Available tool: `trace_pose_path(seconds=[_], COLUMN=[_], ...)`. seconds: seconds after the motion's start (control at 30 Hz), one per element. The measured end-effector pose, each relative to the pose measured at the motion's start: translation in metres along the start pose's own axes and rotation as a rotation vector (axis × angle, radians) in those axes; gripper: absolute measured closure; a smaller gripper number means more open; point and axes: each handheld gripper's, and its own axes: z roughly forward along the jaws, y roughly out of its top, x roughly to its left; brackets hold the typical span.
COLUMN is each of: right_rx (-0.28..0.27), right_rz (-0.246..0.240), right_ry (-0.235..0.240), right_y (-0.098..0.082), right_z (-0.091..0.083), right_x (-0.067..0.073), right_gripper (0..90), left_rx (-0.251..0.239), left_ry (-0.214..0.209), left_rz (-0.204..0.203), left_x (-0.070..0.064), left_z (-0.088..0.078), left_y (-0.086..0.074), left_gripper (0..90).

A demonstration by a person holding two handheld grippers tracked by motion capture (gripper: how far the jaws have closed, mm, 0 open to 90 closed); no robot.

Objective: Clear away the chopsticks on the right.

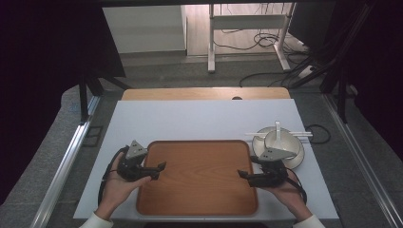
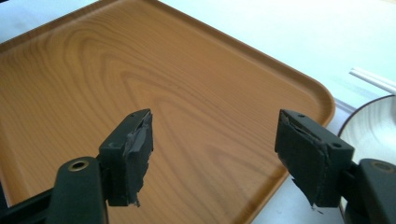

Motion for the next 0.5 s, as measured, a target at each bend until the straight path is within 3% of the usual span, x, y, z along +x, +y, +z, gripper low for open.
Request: trace_pose_path(seconds=[0.13, 0.23, 0.5], right_rx=[0.01, 0.015, 0.016], right_rz=[-0.003, 0.035, -0.012], right_ry=[0.019, 0.037, -0.001], right_y=[0.0007, 0.0013, 0.0067], right_z=[0.0027, 0.0036, 0.0009], right_x=[0.0007, 0.001, 0.0059], right_gripper=[29.2, 30.8, 32.2], left_rx=[0.006, 0.013, 0.051], left_ry=[-0.003, -0.021, -0.033], left_rz=[0.007, 0.006, 0.015], left_x=[-0.0002, -0.0014, -0.0086], left_z=[-0.0018, -0.002, 0.001], left_y=[0.0001, 0.0001, -0.0055], left_gripper=[19.4, 19.3, 18.8])
